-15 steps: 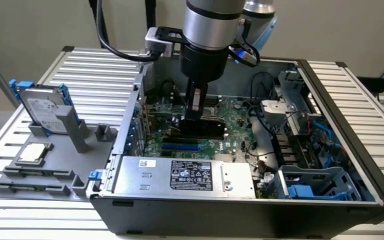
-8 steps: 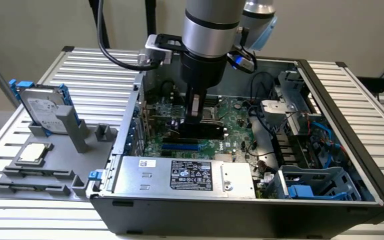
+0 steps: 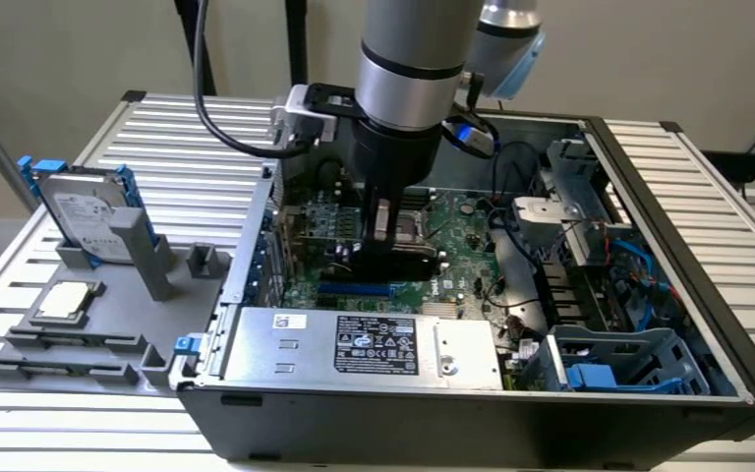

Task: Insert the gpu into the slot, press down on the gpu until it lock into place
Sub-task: 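Insert the gpu into the slot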

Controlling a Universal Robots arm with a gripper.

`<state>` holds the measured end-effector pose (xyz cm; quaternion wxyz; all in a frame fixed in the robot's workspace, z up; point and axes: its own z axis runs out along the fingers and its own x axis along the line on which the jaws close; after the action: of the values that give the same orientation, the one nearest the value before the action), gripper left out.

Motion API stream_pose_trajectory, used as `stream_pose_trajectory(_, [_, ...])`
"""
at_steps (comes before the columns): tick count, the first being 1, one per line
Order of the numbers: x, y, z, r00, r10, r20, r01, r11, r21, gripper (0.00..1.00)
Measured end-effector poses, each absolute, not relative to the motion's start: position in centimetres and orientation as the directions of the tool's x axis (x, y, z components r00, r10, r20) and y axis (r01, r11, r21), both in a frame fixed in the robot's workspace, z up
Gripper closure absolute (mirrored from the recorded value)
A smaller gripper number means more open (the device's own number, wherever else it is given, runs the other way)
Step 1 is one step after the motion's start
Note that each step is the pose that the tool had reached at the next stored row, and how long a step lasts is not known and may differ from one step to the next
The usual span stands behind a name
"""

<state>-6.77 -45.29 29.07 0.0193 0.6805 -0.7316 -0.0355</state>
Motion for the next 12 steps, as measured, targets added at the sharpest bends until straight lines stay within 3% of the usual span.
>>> stream_pose_trajectory(12, [-7.4,-45.3,27.5,-0.073,-0.997,-0.021,-0.994,0.071,0.079,0.74])
